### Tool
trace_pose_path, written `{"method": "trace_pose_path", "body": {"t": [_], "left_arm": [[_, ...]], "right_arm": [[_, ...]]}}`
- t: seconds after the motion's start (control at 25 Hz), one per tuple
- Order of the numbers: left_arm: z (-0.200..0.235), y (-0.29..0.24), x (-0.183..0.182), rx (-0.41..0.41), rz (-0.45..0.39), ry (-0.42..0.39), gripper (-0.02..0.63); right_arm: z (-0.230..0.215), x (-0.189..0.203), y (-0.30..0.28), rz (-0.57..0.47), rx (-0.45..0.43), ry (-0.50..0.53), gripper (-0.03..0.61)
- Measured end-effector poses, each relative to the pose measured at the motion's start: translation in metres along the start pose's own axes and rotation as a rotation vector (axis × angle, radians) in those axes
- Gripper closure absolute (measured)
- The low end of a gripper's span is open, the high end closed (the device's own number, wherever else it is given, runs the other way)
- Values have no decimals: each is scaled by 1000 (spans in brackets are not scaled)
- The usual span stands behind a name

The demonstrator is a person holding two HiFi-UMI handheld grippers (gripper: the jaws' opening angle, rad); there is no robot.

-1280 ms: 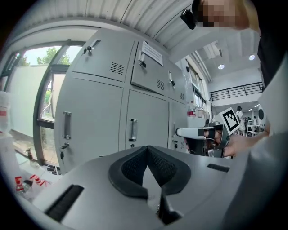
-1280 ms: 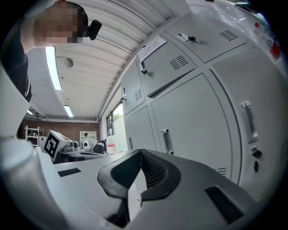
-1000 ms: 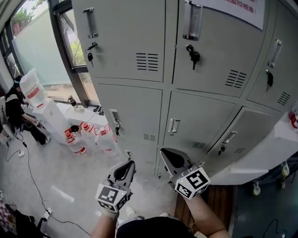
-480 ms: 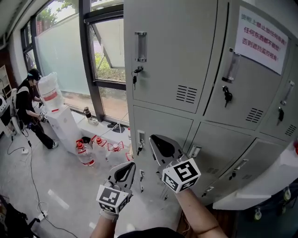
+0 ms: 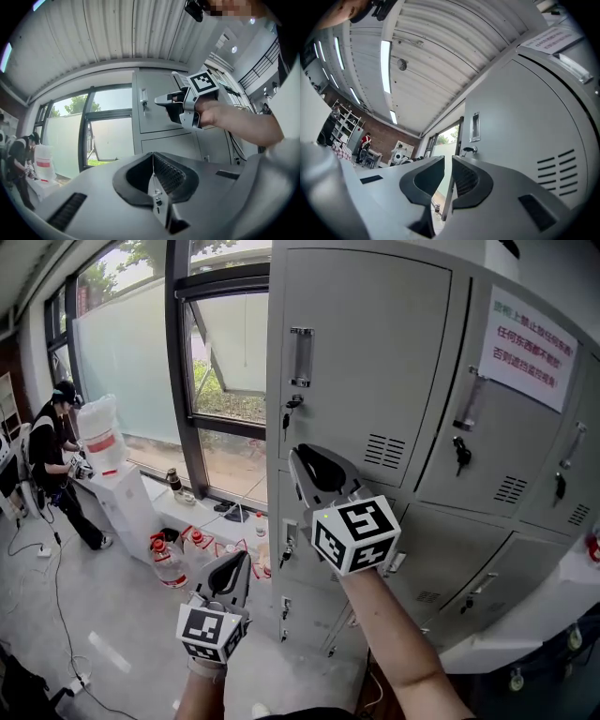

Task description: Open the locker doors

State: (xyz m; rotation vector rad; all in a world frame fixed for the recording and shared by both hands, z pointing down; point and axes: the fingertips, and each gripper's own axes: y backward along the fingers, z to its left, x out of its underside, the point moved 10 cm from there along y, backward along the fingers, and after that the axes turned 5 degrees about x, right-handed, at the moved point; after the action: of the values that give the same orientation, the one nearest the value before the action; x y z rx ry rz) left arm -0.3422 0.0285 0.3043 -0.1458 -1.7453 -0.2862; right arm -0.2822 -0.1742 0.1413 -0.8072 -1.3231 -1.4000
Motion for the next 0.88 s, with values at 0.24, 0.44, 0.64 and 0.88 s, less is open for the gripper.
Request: {"method": "trace_pose_path", "body": {"t": [0.24,0.44,0.64,0.88], "left_arm": [[22,2,-16,-72,14,3,594],[29,2,-17,-64,30,25,594],[36,6,-12,-55,26,40,594],[48,13,3,-47,38,71,594]], "right_arm": [[-4,-42,-42,-18,58,33,461],[-5,-64,-70,-20,96,74,409],[-8,-75,-98,7,155,105,330],[-9,-74,-122,55,228,128,304]]}}
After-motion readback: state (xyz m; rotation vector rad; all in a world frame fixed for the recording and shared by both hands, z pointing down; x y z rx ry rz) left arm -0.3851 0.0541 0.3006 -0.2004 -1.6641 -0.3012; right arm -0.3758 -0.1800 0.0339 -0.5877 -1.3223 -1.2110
